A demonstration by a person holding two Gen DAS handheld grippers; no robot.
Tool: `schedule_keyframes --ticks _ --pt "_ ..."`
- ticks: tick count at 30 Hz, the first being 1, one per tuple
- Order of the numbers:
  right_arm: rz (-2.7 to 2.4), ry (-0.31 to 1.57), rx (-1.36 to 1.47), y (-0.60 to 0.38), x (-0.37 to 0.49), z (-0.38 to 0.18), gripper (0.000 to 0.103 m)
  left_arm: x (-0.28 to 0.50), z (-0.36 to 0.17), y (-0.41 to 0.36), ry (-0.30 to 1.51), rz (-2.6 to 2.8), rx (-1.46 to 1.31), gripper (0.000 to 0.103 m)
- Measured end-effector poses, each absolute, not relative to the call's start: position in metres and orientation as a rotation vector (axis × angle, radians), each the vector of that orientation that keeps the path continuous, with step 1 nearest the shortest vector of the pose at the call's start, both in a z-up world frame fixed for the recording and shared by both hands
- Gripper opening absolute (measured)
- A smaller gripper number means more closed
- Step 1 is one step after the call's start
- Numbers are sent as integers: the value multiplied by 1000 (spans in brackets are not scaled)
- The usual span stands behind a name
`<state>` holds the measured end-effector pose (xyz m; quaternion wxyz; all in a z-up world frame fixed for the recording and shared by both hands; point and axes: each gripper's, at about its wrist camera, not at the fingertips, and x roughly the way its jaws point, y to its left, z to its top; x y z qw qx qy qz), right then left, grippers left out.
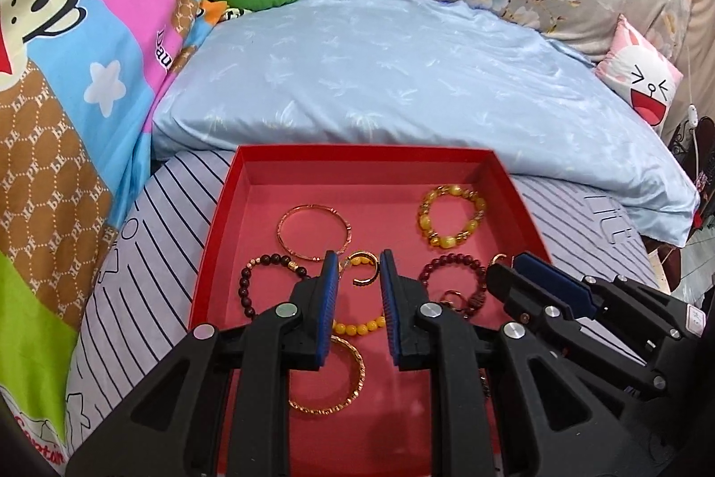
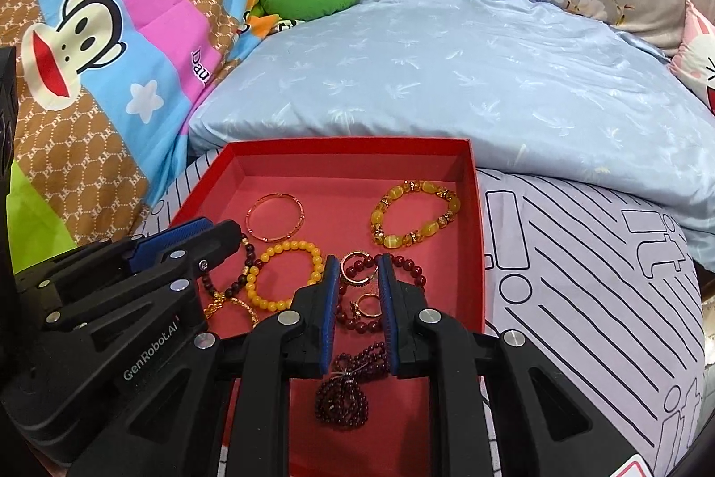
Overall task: Organize jewelry
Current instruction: 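Carry both gold hoop earrings into the red tray and open both tools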
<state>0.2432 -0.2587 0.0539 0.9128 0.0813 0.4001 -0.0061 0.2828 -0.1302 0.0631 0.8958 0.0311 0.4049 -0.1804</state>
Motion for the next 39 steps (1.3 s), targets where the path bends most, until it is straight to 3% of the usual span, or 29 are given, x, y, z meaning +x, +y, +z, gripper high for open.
schedule_keyframes --ticks 24,28,30,39 --pt "-26 875 142 -250 264 29 17 306 33 -125 897 -336 66 19" --pt "-32 870 135 -250 264 29 23 306 33 -125 892 -333 72 23" --pt "-40 869 133 -251 262 30 27 305 33 -125 891 -322 75 31" --pt "-59 859 115 -249 245 38 32 291 39 -123 873 -294 94 32"
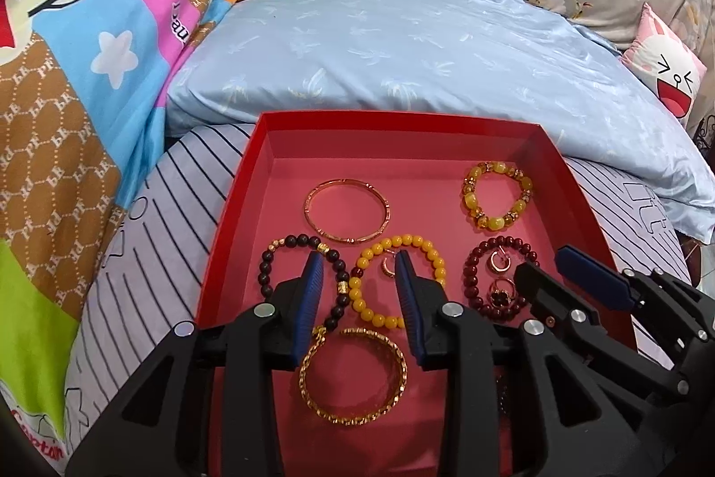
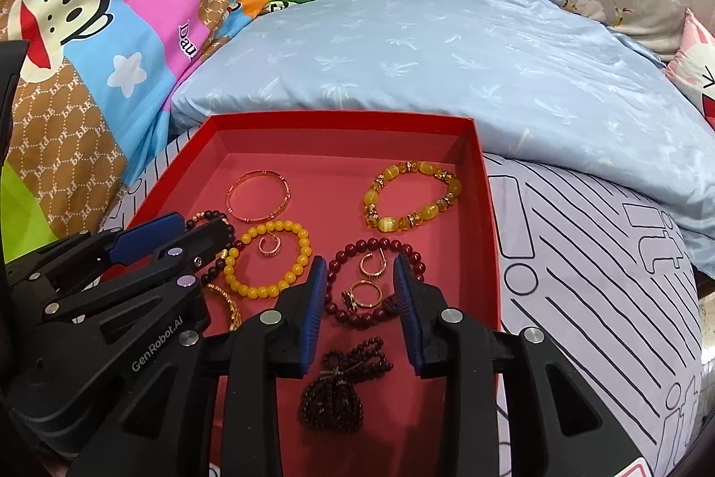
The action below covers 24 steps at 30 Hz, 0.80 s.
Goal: Organize jewelry
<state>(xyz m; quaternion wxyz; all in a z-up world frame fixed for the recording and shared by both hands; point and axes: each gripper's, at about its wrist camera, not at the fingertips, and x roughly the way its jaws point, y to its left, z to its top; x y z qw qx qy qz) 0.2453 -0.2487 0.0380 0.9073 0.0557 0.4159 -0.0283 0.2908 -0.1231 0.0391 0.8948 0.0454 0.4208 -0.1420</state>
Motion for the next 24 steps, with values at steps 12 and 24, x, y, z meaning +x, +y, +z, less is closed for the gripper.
schedule_keyframes --ticks 12,24 --pt "-109 827 152 -252 189 54 48 242 60 -111 827 -257 112 51" --pt "-149 825 186 -252 134 55 66 191 63 -90 824 -181 121 83"
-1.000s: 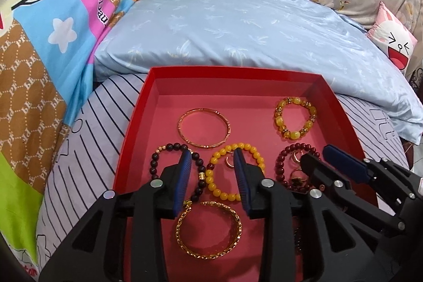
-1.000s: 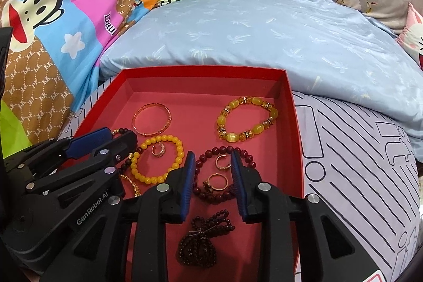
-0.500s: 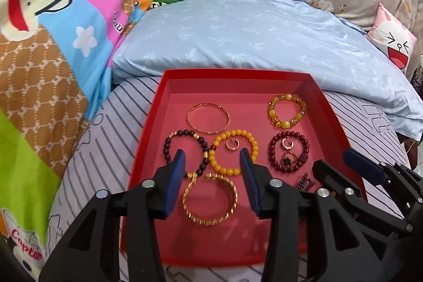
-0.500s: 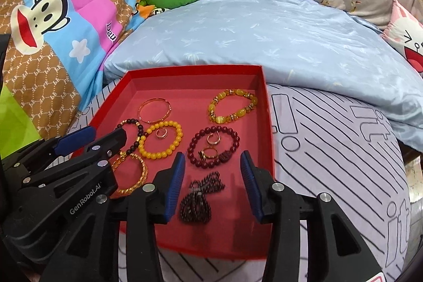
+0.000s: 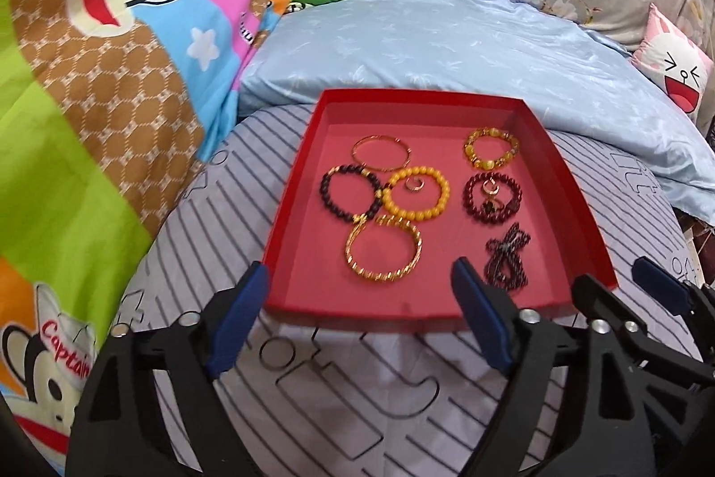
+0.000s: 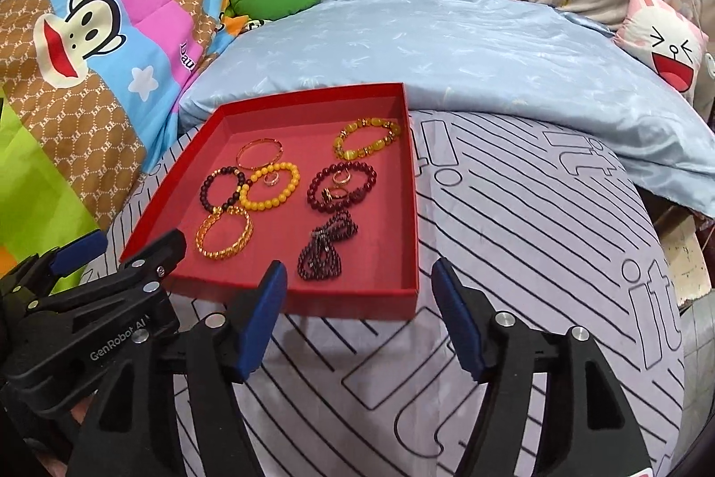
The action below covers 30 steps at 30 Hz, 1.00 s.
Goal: Organize jewelry
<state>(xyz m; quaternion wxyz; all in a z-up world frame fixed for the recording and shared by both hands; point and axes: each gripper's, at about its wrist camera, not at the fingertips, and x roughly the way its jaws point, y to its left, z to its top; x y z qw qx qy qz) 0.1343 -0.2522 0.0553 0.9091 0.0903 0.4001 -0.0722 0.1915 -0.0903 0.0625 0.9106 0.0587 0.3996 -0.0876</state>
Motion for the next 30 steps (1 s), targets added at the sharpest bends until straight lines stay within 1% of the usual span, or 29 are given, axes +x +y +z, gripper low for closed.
schedule_keyframes --ticks 3,4,6,8,13,15,16,30 --pt "-153 828 179 -250 126 55 68 183 61 -88 825 -174 132 88" --pt "-157 831 175 -249 123 56 70 181 61 -86 827 -170 134 89" --pt "-164 834 173 -250 120 57 76 177 60 -84 831 -164 136 92" --pt "-172 832 176 -251 116 58 84 175 59 -80 843 -161 127 93" --pt "-189 812 150 -248 109 62 86 170 58 -76 851 -161 125 95" --pt "-180 817 161 -249 109 62 95 168 56 -76 851 -147 139 95" --pt "-178 815 170 -250 108 63 97 168 56 -75 852 -140 141 95" --pt "-183 814 173 -246 107 60 97 168 55 -71 859 -135 130 96"
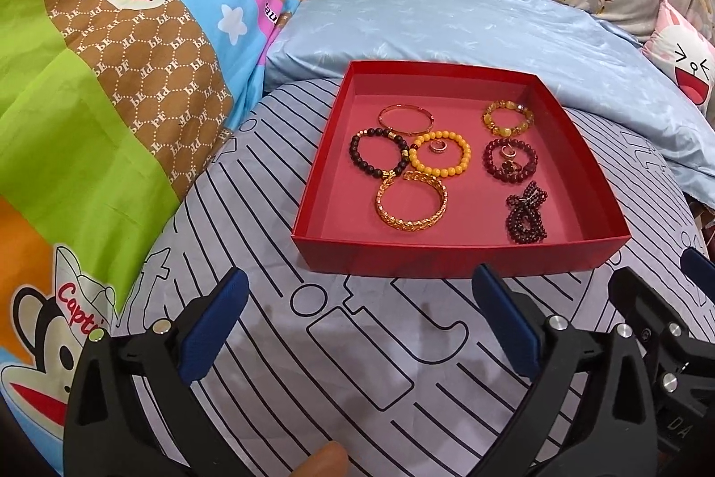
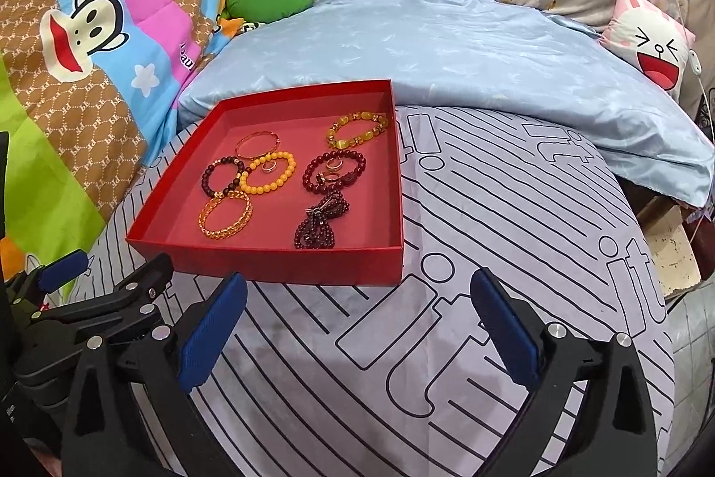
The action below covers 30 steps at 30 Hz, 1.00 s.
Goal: Organize jewelry
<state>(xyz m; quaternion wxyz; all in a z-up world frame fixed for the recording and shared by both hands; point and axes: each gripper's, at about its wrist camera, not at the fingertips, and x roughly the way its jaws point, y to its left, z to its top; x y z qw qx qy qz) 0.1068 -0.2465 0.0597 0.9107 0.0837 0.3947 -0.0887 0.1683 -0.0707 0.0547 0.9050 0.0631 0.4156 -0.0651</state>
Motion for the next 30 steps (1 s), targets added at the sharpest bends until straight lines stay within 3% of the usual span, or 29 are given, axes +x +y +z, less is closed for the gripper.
schedule_keyframes --ticks 30 --pt "-206 822 163 -246 106 54 97 170 52 -71 860 -128 133 96"
